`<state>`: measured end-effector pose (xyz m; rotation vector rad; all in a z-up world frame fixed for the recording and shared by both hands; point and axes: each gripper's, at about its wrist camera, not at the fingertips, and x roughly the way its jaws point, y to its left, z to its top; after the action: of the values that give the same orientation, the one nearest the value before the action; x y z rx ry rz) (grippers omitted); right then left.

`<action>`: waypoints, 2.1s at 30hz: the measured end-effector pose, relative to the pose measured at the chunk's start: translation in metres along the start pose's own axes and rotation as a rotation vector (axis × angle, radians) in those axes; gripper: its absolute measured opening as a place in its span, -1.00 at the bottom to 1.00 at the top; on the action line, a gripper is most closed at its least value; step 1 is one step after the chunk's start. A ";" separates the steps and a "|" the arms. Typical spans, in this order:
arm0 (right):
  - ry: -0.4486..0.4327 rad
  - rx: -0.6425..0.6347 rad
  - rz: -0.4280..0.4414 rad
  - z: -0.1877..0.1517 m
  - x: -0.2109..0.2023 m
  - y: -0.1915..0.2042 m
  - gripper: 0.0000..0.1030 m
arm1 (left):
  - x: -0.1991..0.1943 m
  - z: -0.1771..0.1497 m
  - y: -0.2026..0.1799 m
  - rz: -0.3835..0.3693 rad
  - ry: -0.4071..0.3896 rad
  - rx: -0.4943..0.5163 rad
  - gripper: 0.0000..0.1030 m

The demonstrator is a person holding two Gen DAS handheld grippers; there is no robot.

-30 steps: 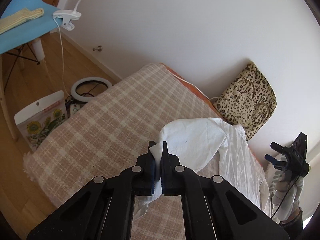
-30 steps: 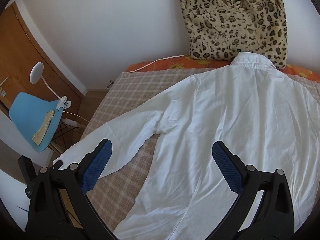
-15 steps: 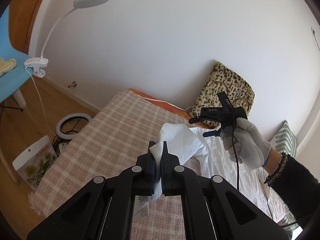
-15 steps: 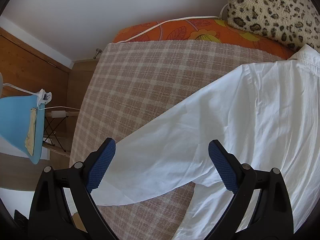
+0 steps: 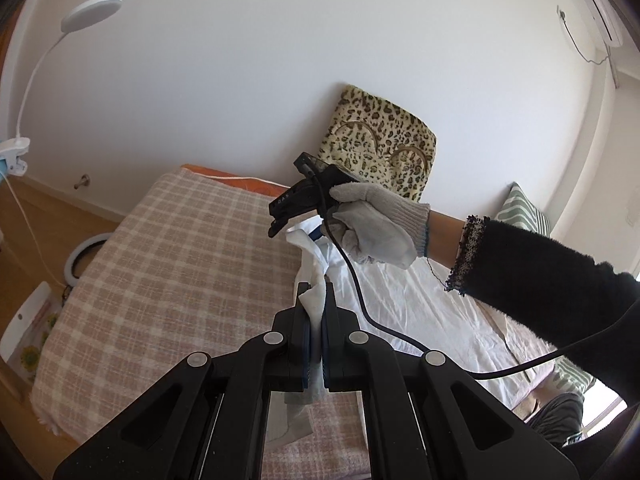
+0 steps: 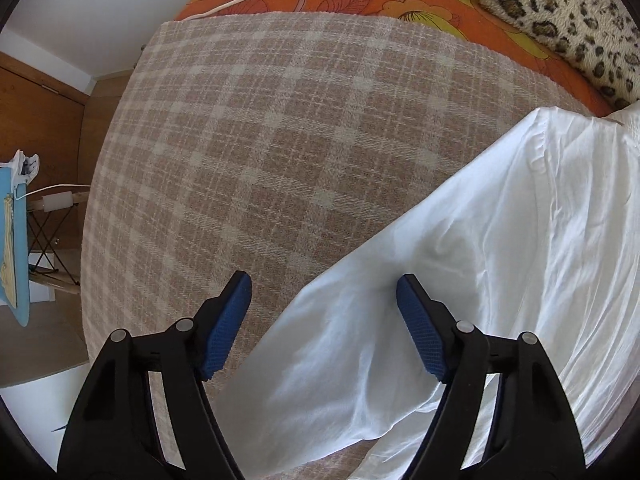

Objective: Fold small clothes

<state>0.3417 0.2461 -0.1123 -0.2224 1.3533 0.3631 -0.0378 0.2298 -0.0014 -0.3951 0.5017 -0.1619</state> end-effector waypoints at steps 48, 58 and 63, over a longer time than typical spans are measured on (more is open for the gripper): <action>-0.353 0.166 0.310 -0.103 -0.054 -0.180 0.16 | 0.034 -0.103 -0.112 -0.227 0.391 0.383 -0.44; -0.338 0.168 0.235 -0.110 -0.046 -0.177 0.16 | 0.093 -0.079 -0.059 -0.077 0.488 0.104 -0.44; -0.348 0.147 0.008 -0.112 -0.035 -0.176 -0.26 | 0.108 -0.067 -0.065 0.007 0.441 0.133 -0.44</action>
<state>0.3010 0.0388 -0.1102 -0.0283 1.0315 0.2916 0.0192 0.1221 -0.0759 -0.2253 0.9210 -0.2766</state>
